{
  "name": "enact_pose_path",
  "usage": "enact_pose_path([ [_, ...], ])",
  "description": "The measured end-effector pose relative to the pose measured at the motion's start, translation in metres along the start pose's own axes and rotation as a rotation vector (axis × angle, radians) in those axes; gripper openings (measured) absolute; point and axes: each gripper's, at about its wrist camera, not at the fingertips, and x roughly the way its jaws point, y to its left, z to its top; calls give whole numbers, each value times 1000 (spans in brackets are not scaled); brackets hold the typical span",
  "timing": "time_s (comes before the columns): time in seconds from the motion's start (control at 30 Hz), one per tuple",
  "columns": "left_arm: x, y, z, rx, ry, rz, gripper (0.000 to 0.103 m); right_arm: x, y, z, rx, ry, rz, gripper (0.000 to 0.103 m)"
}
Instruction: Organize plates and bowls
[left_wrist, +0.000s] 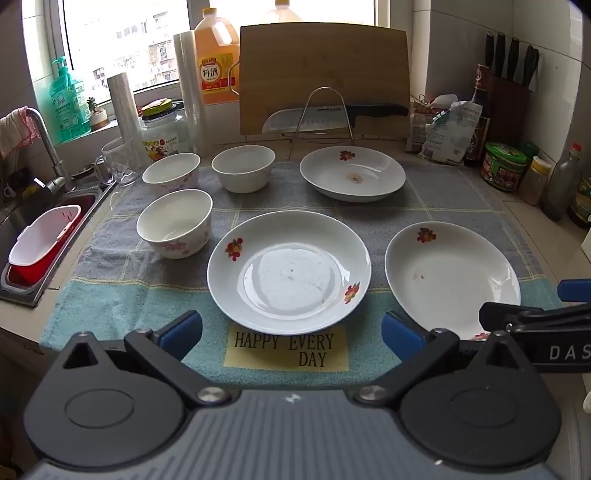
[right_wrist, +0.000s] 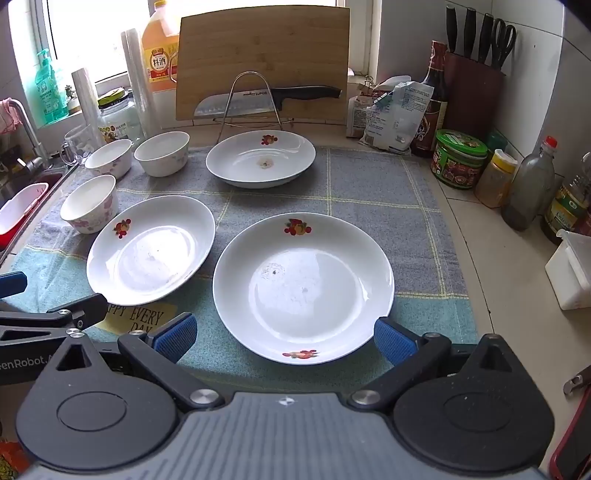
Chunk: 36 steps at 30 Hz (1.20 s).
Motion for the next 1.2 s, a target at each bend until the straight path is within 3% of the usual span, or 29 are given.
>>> enact_pose_path([
  [1.2,-5,4,-1,-13,2,6,102,-8,5,1,-10,-26,-3,103],
])
